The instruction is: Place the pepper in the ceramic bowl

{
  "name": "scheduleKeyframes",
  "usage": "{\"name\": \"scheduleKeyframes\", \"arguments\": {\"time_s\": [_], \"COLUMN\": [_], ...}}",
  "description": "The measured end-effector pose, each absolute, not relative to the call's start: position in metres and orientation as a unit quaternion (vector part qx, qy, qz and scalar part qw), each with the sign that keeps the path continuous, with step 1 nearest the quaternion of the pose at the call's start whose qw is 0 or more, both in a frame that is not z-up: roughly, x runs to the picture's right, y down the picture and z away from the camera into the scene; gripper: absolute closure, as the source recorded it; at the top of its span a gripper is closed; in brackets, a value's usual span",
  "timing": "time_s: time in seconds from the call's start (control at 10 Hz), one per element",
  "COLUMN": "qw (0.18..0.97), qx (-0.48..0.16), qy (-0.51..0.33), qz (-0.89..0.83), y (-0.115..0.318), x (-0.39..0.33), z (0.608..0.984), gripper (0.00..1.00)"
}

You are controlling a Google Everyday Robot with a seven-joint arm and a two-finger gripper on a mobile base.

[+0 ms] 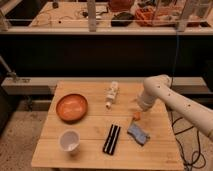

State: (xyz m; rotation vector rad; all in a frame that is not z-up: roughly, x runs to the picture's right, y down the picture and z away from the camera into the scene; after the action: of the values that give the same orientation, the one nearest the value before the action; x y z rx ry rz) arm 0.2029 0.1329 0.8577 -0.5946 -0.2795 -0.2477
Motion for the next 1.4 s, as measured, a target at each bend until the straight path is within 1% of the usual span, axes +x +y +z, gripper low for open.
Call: {"name": "scheduleKeyframes", "arguments": {"time_s": [0.5, 0.6, 0.7, 1.0, 1.1, 1.4], "qw": [0.938, 0.937, 0.938, 0.938, 0.938, 0.938], "qx": [-0.294, -0.294, -0.293, -0.293, -0.292, -0.291], "qy": [-0.141, -0.143, -0.142, -0.142, -0.143, -0.142], "qz": [-0.122, -0.122, -0.121, -0.121, -0.122, -0.124], "y": [0.143, 0.146, 0.148, 0.153, 0.154, 0.157], "x": [0.201, 0.199, 0.201, 0.203, 0.201, 0.202], "z": [0.867, 0.869, 0.870, 0.873, 0.874, 0.875], "gripper": [0.20, 0.21, 0.25, 0.26, 0.32, 0.61]}}
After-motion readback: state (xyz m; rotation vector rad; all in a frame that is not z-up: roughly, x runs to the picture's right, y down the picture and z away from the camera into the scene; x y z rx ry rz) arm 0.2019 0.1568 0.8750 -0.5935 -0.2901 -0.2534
